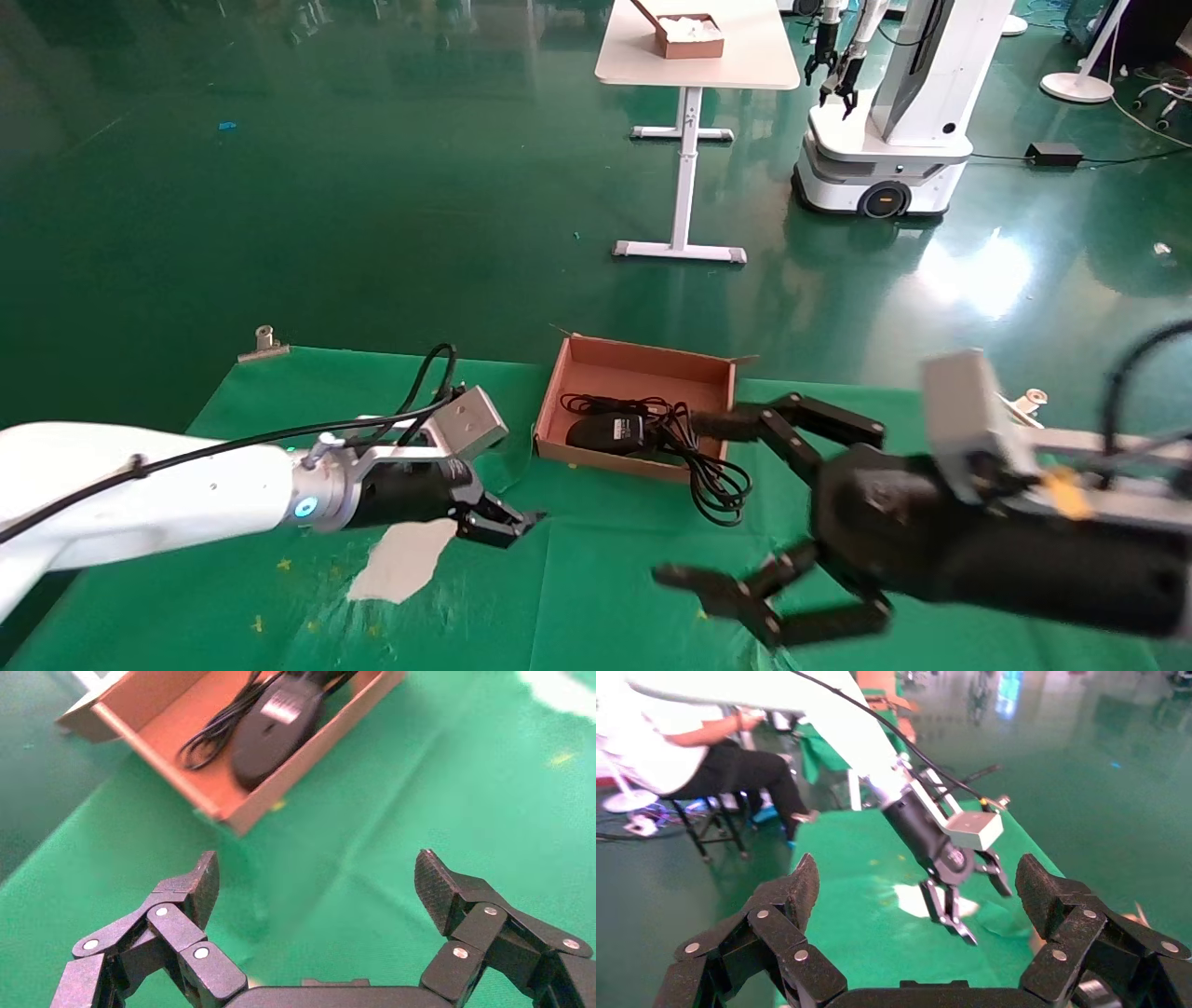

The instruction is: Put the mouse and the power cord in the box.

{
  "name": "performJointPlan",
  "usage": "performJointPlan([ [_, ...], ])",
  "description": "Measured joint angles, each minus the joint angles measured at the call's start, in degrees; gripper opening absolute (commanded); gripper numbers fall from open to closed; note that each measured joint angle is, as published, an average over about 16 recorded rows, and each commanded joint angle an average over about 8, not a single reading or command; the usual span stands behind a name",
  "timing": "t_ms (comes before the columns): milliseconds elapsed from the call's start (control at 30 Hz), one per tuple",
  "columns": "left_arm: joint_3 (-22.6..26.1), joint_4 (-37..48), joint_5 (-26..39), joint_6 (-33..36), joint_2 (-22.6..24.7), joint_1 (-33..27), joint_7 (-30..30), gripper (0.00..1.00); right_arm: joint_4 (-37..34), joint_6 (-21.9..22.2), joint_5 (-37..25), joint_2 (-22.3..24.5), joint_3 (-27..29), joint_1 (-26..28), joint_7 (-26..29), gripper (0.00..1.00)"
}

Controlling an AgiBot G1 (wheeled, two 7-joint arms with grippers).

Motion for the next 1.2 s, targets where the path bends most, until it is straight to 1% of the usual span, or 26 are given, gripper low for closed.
performJointPlan([
  [200, -6.89, -5.06, -5.63, 5.97, -4.06, 4.07, 0.81, 1.0, 4.02, -3.21, 5.12, 3.69, 2.61, -3.11, 0.88, 1.0],
  [433, -14.93, -10.98, -12.2, 12.95, -8.8, 8.83, 1.76, 1.0, 6.42, -5.14, 8.21, 5.92, 4.17, -4.96, 1.39, 1.0],
  [1000, -34.64, -25.47, -28.29, 30.04, -20.42, 20.48, 4.08, 1.0, 6.69, -5.37, 8.63, 6.21, 4.28, -5.16, 1.41, 1.0],
  [1200, -40.55, -29.82, -33.13, 35.17, -23.9, 23.96, 4.77, 1.0, 6.72, -5.38, 8.69, 6.25, 4.28, -5.18, 1.4, 1.0],
])
